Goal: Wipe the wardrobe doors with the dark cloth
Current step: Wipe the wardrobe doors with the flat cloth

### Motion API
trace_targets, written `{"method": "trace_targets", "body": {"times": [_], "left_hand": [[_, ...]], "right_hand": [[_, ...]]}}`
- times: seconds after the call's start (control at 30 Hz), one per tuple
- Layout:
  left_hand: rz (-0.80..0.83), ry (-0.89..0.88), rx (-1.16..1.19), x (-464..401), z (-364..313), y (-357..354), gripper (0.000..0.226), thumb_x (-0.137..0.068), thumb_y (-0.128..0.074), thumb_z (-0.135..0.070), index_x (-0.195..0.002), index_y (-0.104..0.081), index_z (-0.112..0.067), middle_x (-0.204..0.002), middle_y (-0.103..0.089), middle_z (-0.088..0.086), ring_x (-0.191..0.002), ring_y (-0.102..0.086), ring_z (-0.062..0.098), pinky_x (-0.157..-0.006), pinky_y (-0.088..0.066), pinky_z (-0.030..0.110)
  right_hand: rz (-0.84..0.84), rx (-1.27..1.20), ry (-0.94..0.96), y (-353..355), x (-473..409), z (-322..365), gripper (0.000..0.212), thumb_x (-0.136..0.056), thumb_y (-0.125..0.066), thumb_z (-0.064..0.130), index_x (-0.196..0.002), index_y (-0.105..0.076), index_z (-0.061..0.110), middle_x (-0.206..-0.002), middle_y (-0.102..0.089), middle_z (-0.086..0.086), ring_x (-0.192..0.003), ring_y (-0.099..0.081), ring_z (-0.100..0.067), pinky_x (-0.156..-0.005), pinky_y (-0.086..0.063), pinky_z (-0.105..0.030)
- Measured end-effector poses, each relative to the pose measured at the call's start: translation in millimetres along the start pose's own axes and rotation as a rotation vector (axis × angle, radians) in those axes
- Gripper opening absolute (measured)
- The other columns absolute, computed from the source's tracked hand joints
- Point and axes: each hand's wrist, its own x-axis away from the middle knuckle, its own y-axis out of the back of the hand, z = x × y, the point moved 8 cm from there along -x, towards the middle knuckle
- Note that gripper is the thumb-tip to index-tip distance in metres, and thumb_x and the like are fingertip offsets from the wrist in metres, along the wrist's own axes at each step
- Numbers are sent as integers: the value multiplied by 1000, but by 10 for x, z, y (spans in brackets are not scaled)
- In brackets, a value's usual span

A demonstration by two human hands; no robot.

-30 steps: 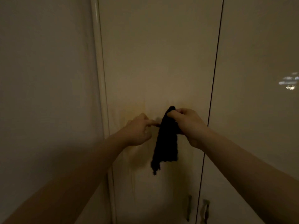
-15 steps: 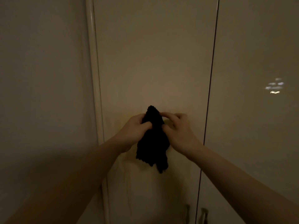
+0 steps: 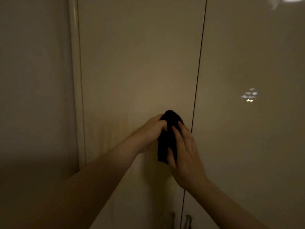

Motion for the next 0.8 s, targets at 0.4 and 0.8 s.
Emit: {"method": "trace_targets", "body": {"times": [0.4, 0.8], "left_hand": [[-289, -390, -753, -183, -81, 554, 37, -92, -44, -16, -127, -49, -25, -122, -57, -2, -105, -56, 14, -91, -50, 39], [-479, -757, -1392, 189, 32, 1318, 33, -74, -66, -8, -105, -52, -9, -103, -53, 14, -85, -50, 30, -73, -47, 41]], "right_hand": [[71, 547, 201, -635, -435, -111, 62, -97, -30, 29, -152, -20, 1, -159, -14, -19, -148, -12, -32, -119, -13, -48], [53, 688, 549, -1171, -941, 535, 63, -101, -30, 39, -152, -19, 3, -161, -12, -16, -149, -9, -30, -121, -7, -45]]}}
